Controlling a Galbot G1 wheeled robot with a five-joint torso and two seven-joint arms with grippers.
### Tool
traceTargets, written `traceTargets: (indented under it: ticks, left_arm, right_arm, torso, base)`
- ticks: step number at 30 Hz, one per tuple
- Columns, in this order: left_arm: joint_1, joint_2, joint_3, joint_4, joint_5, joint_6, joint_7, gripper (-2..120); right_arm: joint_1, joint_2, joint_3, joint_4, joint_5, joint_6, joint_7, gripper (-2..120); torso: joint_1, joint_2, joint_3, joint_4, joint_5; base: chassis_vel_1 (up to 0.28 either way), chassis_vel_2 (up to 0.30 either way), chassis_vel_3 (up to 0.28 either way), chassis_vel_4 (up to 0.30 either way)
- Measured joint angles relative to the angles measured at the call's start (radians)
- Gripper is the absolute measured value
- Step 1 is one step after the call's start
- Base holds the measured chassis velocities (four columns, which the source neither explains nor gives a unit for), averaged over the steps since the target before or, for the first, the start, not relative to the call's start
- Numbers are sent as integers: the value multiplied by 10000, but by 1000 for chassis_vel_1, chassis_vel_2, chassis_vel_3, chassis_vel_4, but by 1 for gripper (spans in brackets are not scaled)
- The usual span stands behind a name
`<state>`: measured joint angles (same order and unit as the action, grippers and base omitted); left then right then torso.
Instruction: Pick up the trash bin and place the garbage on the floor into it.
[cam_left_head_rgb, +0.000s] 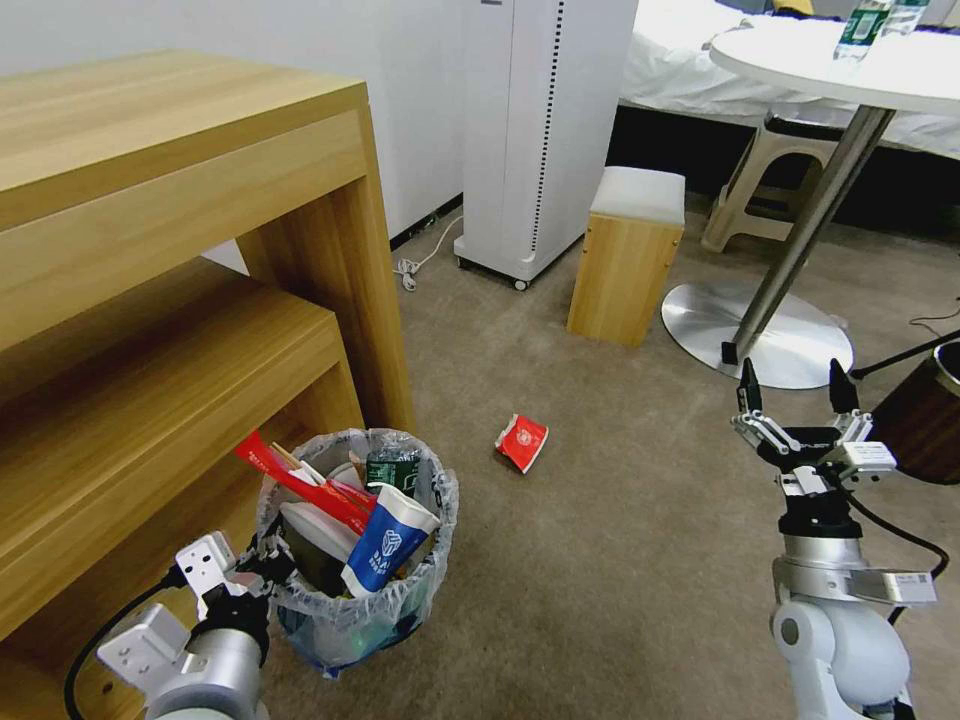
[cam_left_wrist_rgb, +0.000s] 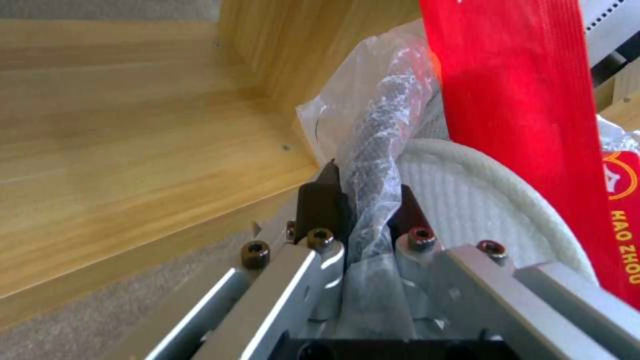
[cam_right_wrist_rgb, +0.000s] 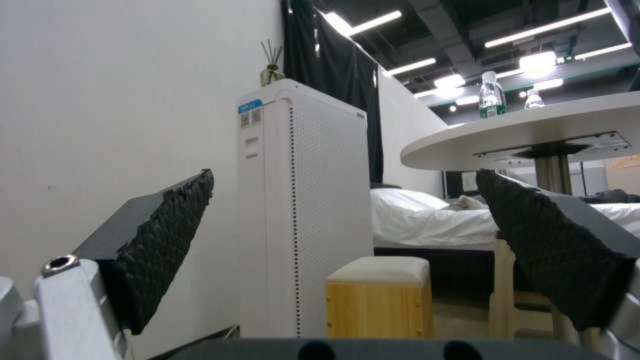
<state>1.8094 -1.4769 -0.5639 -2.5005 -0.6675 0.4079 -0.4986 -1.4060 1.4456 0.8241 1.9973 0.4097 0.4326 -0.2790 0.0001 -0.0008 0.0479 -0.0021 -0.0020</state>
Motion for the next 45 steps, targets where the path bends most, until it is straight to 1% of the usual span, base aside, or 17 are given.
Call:
traceTargets:
  ticks: [9,16,20,29,32,33,34,36,37,38,40,41,42,44,45]
  left_arm:
    - [-4,27,3,5,-33,0,0,3]
    - [6,112,-69,6,-154,0,0,3]
    - [5,126,38,6,-154,0,-1,3]
    - [-38,192,50,6,-171,0,1,3]
    - [-52,207,62,5,-167,3,4,3]
    - [-52,207,62,5,-167,3,4,3]
    - [-52,209,66,6,-162,5,4,3]
    - [-51,210,78,6,-143,9,5,3]
    - [-51,210,78,6,-143,9,5,3]
    - [-40,210,84,6,-129,12,5,3]
    - [-7,210,87,6,-98,15,6,3]
    - [-7,210,87,6,-98,15,6,3]
    - [0,211,86,6,-78,16,6,3]
    - [19,197,86,6,21,16,6,3]
    - [19,197,86,6,21,16,6,3]
  right_arm:
    - [-1,49,-69,-68,-9,6,-51,100]
    - [90,148,-156,-82,-141,-49,-52,100]
    - [133,211,-252,-164,-208,-79,-19,100]
    - [219,278,-571,-405,-388,-235,284,100]
    - [398,70,-1159,-702,-203,-1102,1052,100]
    - [398,70,-1159,-702,-203,-1102,1052,100]
    - [504,-32,-1361,-827,0,-1509,1391,100]
    - [900,-317,-1869,-1160,817,-2589,2397,100]
    - [900,-317,-1869,-1160,817,-2589,2397,100]
    - [1246,-454,-2149,-1402,1411,-3340,3021,100]
    - [1881,-599,-2548,-1884,2450,-4300,3869,100]
    - [1881,-599,-2548,-1884,2450,-4300,3869,100]
    - [2059,-621,-2649,-2019,2719,-4520,4064,100]
    - [2726,-632,-3137,-2651,3699,-5269,4841,100]
    - [2726,-632,-3137,-2651,3699,-5269,4841,100]
  torso:
    - [0,0,-1,0,0]
    - [0,0,-1,0,-1]
    - [1,0,0,0,-1]
    - [0,0,-2,0,-1]
    - [0,0,-1,-1,-1]
    - [0,0,-1,-1,-1]
    - [0,0,-1,-2,1]
    - [0,0,-1,-2,1]
    - [0,0,-1,-2,1]
    - [1,0,-1,-1,0]
    - [0,0,0,0,-1]
    - [0,0,0,0,-1]
    - [0,0,0,0,0]
    - [1,-1,0,0,2]
    - [1,-1,0,0,2]
  base:
    - [-62,64,59,-77]
    - [-115,125,129,-126]
    - [-105,111,102,-112]
    - [-11,19,12,-17]
    - [0,0,0,0]
    - [0,0,0,0]
    - [0,0,0,0]
    - [0,0,0,0]
    - [0,0,0,0]
    - [0,0,0,0]
    - [0,0,0,0]
    - [0,0,0,0]
    - [0,0,0,0]
    - [0,0,0,0]
    - [0,0,0,0]
